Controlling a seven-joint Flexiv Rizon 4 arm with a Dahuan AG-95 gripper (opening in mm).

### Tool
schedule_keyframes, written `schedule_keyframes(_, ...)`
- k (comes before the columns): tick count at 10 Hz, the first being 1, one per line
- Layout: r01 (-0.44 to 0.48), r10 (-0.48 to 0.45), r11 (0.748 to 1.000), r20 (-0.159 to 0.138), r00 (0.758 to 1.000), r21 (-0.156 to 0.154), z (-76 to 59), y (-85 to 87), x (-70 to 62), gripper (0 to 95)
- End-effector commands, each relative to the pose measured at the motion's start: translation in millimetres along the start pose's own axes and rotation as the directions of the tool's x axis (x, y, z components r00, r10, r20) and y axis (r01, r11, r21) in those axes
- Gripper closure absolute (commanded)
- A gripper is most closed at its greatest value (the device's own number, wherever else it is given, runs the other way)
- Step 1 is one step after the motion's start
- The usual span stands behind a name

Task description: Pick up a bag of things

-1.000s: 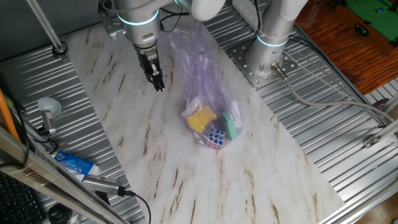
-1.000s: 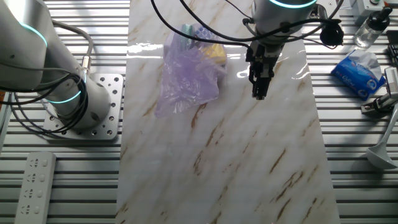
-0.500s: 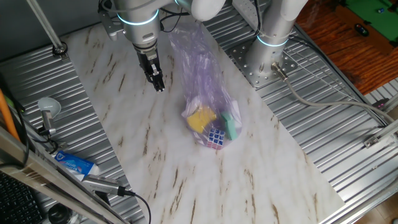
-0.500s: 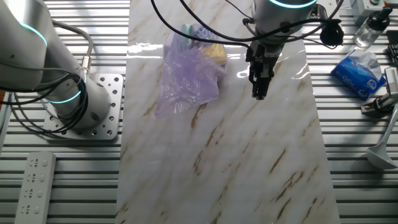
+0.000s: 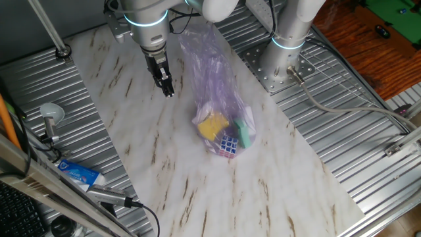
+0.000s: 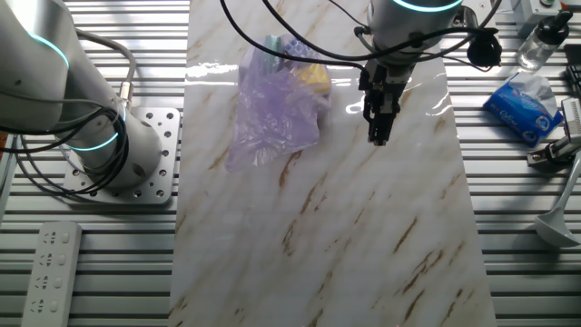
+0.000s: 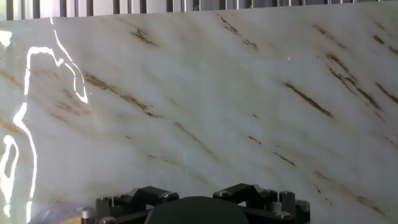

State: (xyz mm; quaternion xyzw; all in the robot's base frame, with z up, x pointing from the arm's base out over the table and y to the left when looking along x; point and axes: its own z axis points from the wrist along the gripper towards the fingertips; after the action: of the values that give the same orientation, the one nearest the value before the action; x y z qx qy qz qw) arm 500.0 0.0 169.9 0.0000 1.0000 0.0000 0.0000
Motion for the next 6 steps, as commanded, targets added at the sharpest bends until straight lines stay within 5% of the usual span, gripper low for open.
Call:
schedule_keyframes(1, 0.000, 0.000, 1.000, 0.000, 1.000, 0.000, -0.1, 0.0, 0.0, 95.0)
schedule_keyframes(2, 0.385, -0.383, 0.920, 0.036, 0.923, -0.074, -0.1, 0.0, -0.1, 95.0)
schedule_keyframes(6, 0.387, -0.385, 0.920, 0.034, 0.922, -0.071, -0.1, 0.0, -0.1, 95.0)
